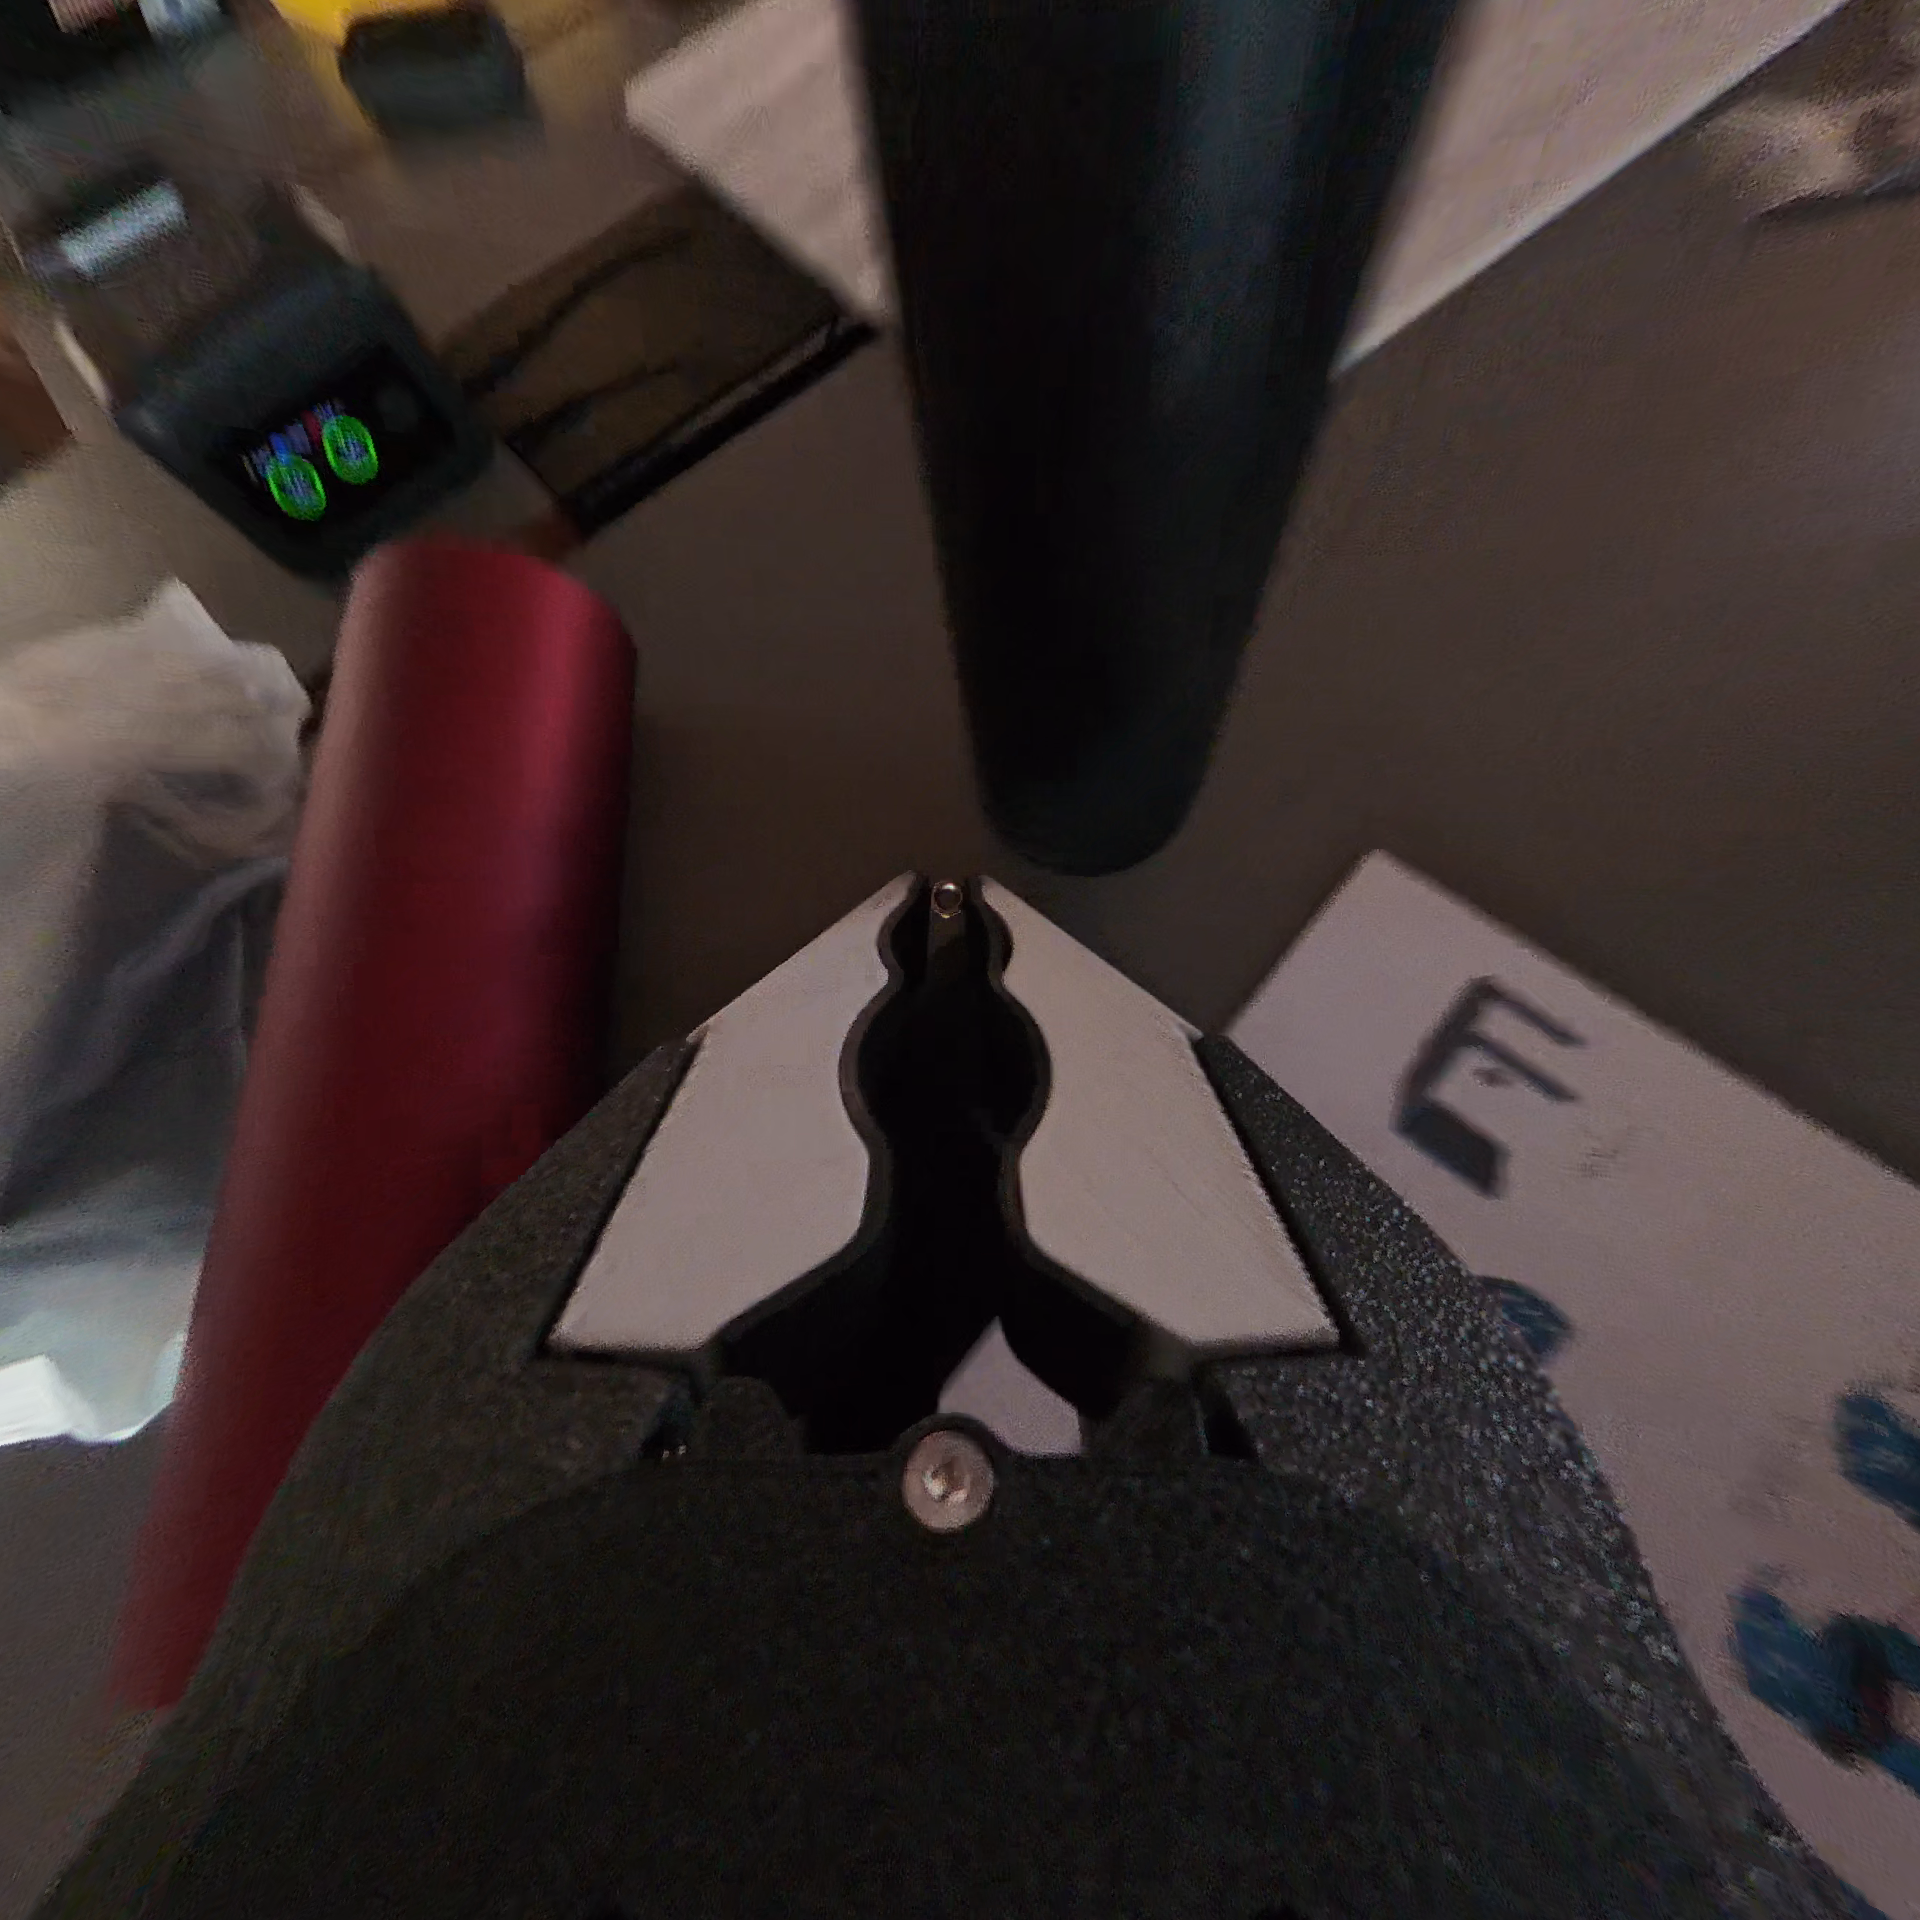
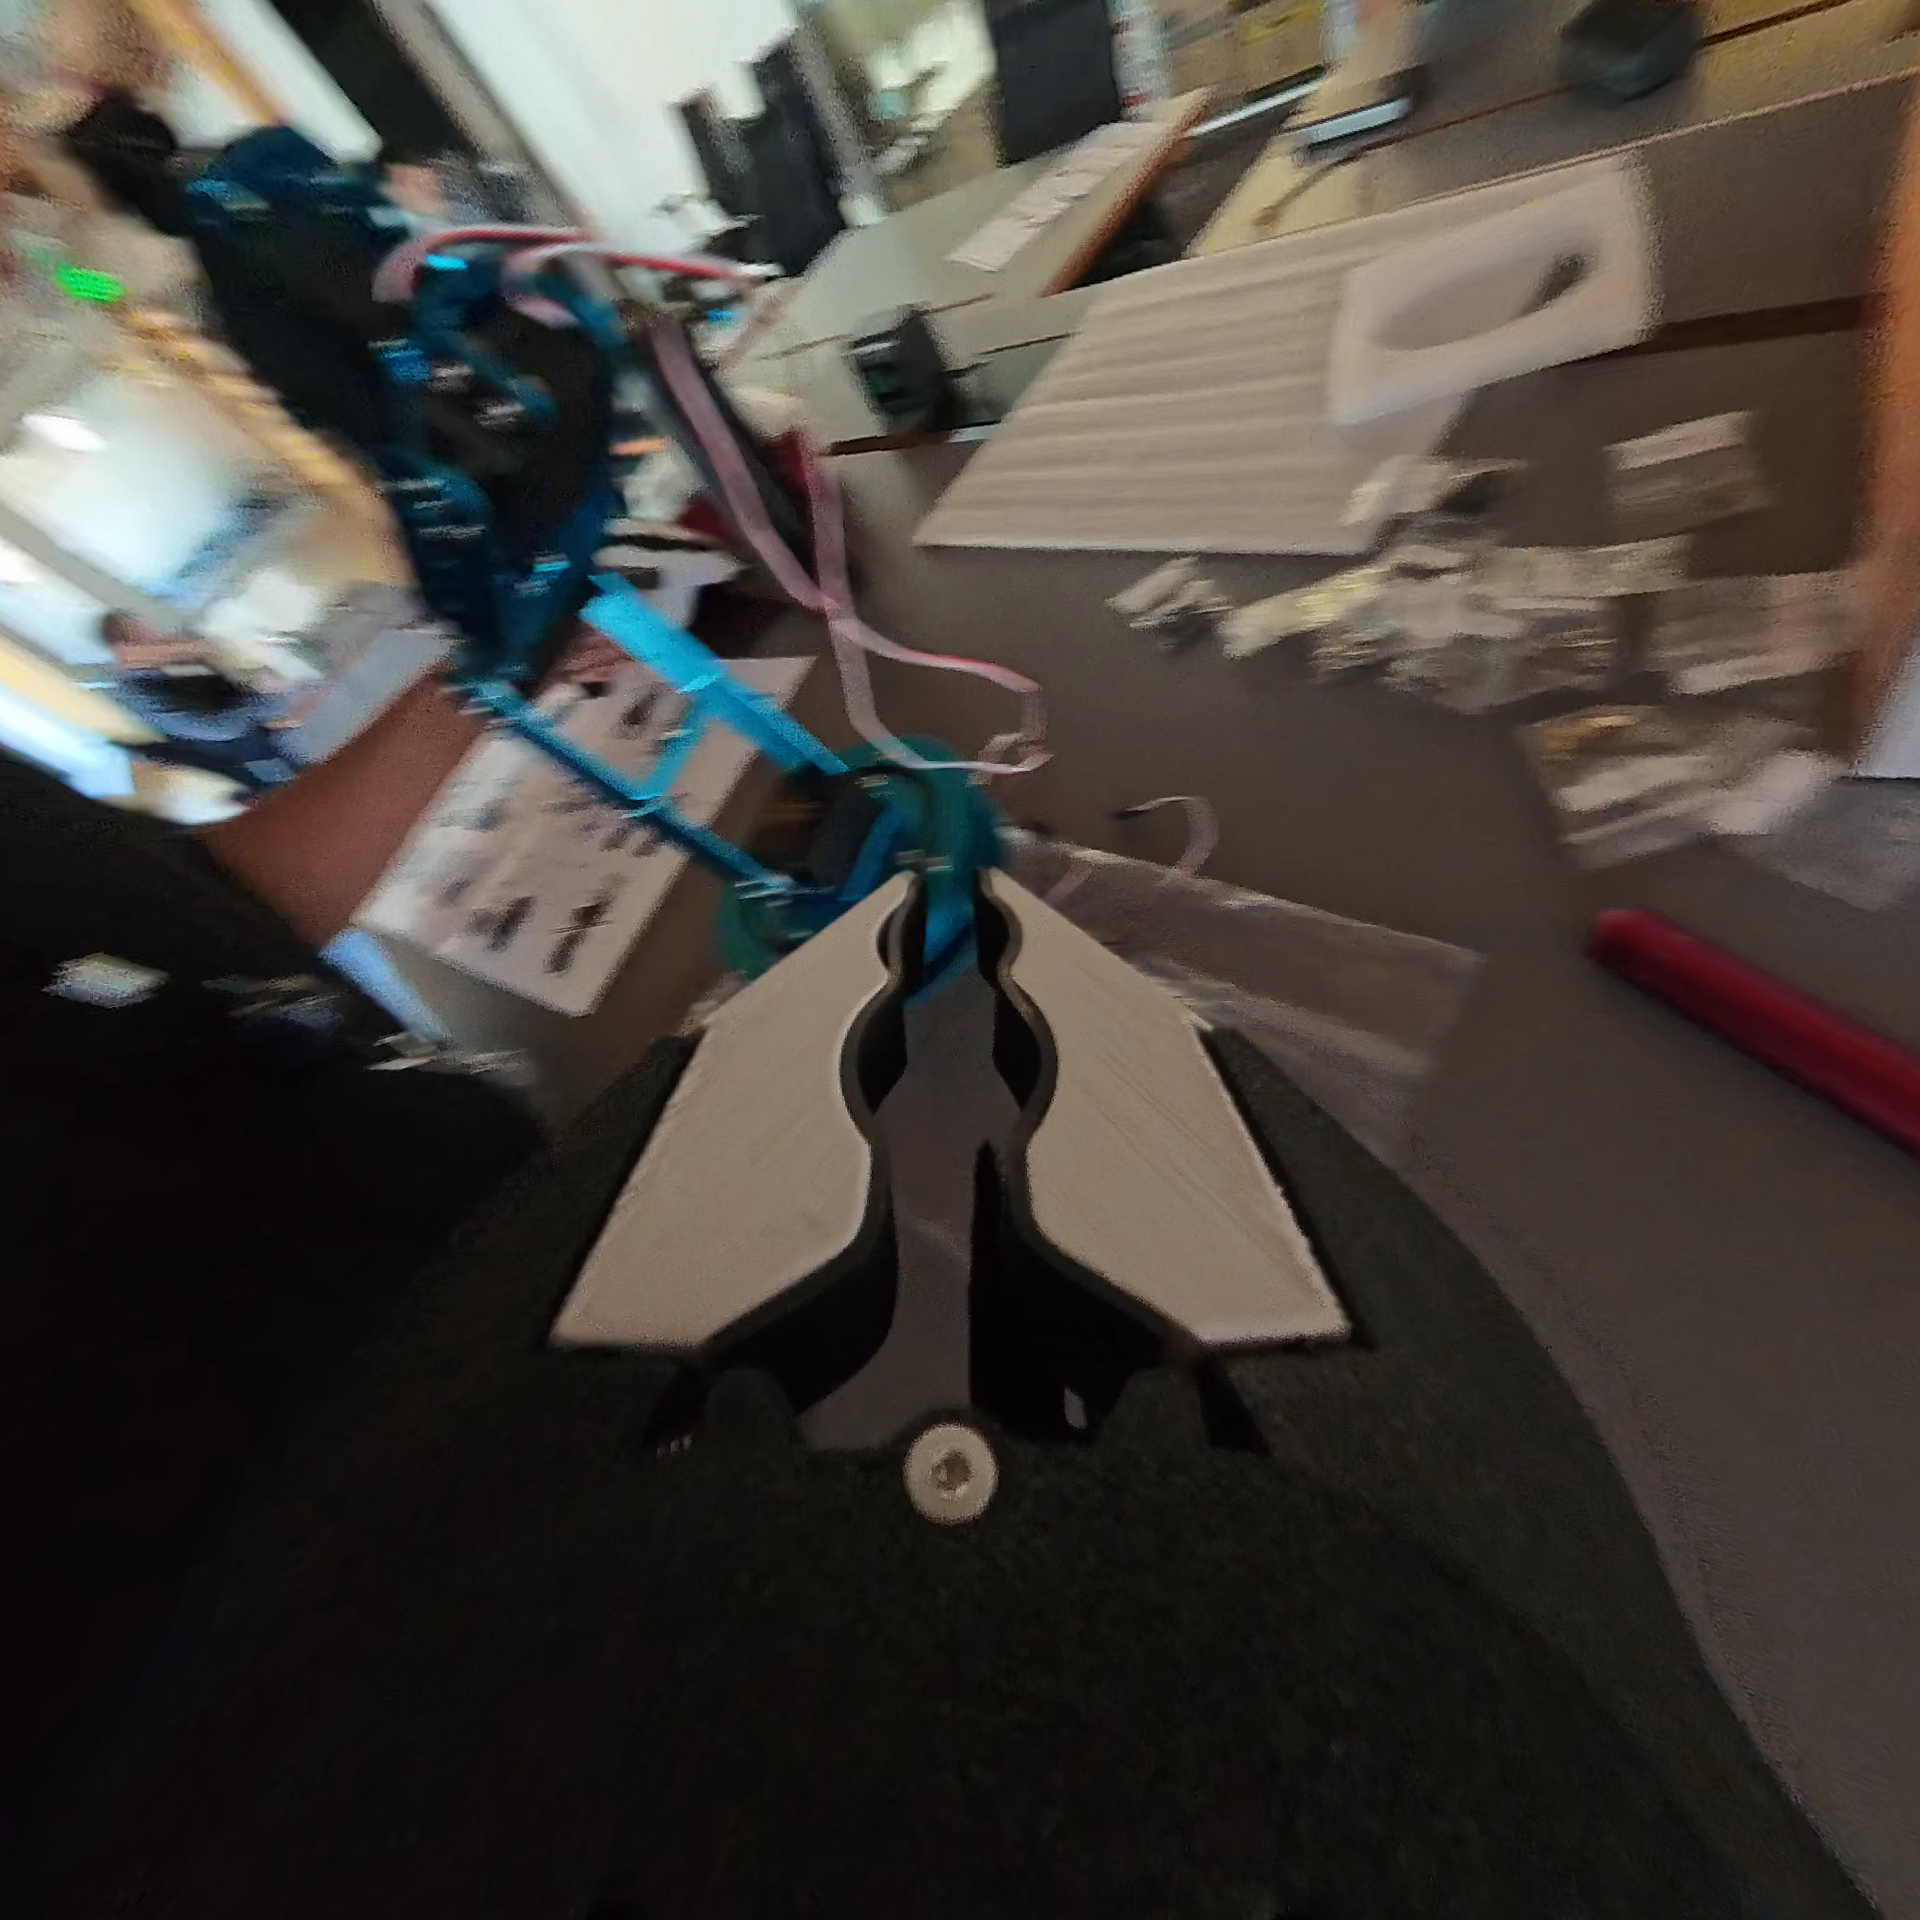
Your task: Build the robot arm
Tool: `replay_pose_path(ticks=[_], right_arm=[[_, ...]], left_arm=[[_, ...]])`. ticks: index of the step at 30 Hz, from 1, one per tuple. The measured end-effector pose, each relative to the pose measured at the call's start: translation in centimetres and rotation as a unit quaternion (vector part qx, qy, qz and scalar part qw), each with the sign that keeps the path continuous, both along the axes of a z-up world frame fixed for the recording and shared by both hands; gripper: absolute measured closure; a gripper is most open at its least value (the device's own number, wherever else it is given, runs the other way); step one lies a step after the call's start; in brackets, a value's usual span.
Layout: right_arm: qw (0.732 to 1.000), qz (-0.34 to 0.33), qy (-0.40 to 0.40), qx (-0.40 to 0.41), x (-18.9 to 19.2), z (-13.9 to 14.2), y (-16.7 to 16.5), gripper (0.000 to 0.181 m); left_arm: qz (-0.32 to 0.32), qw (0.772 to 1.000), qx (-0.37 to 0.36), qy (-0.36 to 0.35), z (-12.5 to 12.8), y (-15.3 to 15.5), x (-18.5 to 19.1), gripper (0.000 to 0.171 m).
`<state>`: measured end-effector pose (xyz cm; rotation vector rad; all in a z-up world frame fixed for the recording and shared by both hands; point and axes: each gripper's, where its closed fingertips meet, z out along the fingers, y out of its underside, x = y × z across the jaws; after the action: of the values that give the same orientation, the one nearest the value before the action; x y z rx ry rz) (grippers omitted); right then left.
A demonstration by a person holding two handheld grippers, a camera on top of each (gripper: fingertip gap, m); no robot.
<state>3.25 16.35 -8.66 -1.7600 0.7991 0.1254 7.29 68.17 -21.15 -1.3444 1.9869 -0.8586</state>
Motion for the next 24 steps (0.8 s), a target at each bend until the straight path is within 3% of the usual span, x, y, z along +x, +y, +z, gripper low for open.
replay_pose_path(ticks=[2,5,7,10,14,18,20,24], right_arm=[[0.995,0.07,0.045,0.056,-3.4,0.5,2.0,0.175],[0.981,0.13,0.072,0.122,-7.4,1.2,5.2,0.165],[0.98,0.16,-0.003,0.121,-9.3,2.8,7.5,0.166],[0.963,0.173,-0.189,0.079,-9.6,7.2,9.9,0.166],[0.896,0.19,-0.397,0.059,-9.8,13.9,12.7,0.16],[0.837,0.271,-0.475,0.026,-11.5,15.7,16.4,0.157],[0.814,0.296,-0.499,0.024,-12.0,16.3,17.4,0.157],[0.785,0.317,-0.531,0.02,-12.2,16.8,17.6,0.159]], left_arm=[[-0.019,0.998,-0.025,-0.055,3.8,-2.7,-1.5,0.167],[-0.066,0.979,-0.139,-0.137,10.6,-9.2,-4.7,0.166],[-0.101,0.945,-0.254,-0.177,15.4,-14.2,-7.1,0.166],[-0.148,0.882,-0.402,-0.195,20.6,-20.7,-10.3,0.166],[-0.189,0.791,-0.555,-0.175,25.0,-26.9,-13.2,0.166],[-0.213,0.701,-0.67,-0.121,27.9,-30.6,-14.8,0.167],[-0.226,0.674,-0.696,-0.102,28.7,-32.2,-15.4,0.167],[-0.239,0.649,-0.717,-0.083,29.7,-35.0,-16.0,0.166]])
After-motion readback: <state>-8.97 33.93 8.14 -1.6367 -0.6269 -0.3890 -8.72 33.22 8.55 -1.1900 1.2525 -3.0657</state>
